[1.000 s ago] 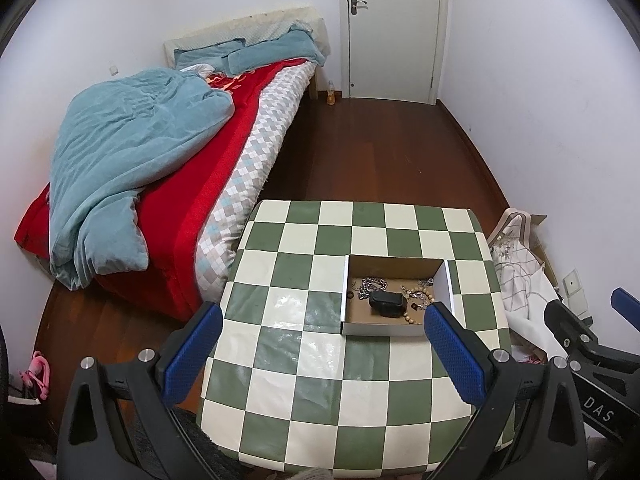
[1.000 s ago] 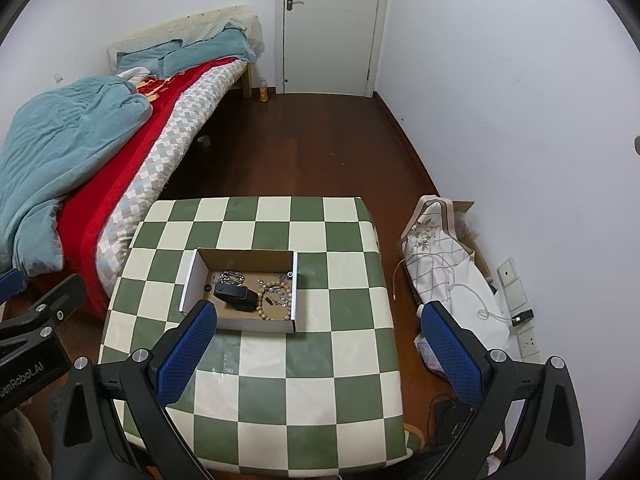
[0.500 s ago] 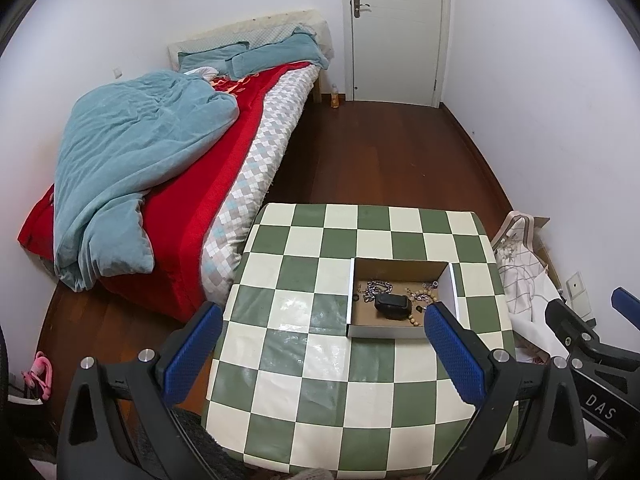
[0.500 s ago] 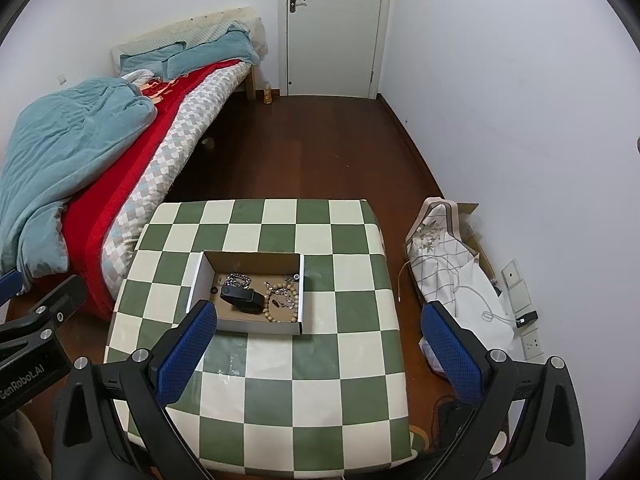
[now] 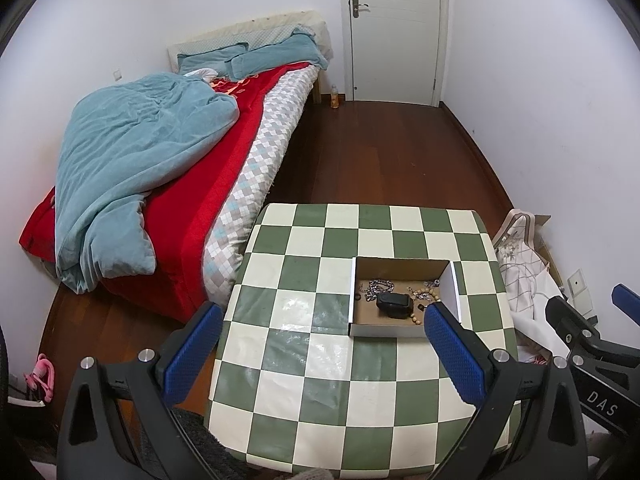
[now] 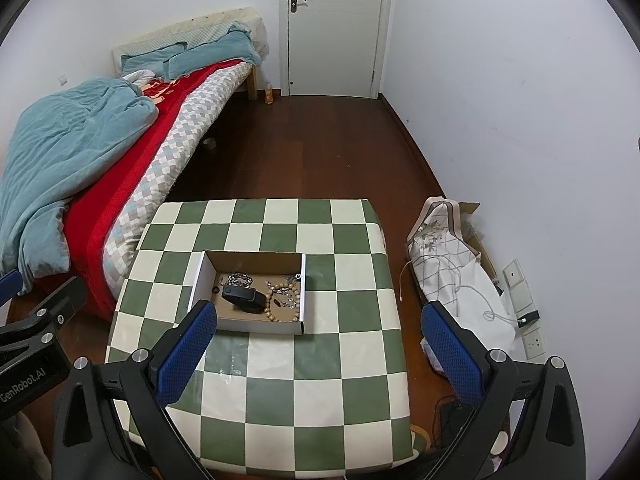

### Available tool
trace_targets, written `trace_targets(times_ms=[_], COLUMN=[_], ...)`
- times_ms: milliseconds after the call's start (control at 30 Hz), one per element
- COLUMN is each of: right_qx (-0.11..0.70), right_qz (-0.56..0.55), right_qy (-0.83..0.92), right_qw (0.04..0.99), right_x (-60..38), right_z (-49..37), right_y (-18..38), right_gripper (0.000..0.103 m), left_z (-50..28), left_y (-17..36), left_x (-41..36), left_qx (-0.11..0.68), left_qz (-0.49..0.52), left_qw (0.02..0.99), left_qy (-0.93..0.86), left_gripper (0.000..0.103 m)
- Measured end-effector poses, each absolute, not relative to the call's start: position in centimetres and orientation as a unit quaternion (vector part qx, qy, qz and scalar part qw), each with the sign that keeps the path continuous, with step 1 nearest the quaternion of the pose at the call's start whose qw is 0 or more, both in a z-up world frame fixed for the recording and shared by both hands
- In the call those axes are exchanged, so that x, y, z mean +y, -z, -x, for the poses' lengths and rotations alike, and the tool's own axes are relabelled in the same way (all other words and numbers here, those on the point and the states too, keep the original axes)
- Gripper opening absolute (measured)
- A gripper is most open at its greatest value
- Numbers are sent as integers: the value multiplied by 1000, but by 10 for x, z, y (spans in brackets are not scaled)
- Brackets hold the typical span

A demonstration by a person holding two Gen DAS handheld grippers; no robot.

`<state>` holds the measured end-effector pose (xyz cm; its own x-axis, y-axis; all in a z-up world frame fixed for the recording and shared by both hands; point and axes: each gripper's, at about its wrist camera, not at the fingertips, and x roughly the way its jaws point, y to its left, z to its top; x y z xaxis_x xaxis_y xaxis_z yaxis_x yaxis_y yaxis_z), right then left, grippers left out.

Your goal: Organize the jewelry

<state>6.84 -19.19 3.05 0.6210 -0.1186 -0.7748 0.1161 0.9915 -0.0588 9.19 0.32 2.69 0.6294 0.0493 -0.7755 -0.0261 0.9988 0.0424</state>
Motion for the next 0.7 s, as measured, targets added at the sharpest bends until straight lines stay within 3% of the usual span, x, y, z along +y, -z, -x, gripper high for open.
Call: trace_targets(times_ms=[700], right_qx=[429], right_qz=[1], right_qy=[65], right_qw=[901], right_x=[-190], right_z=[-68], right_y=[-32], right_gripper=[103], left_z=[-89], left_y=[-28], left_x=[3], left_qx=[426], left_qz=[-21], left_qw=[904], left_qy=[-20], left_gripper=[103])
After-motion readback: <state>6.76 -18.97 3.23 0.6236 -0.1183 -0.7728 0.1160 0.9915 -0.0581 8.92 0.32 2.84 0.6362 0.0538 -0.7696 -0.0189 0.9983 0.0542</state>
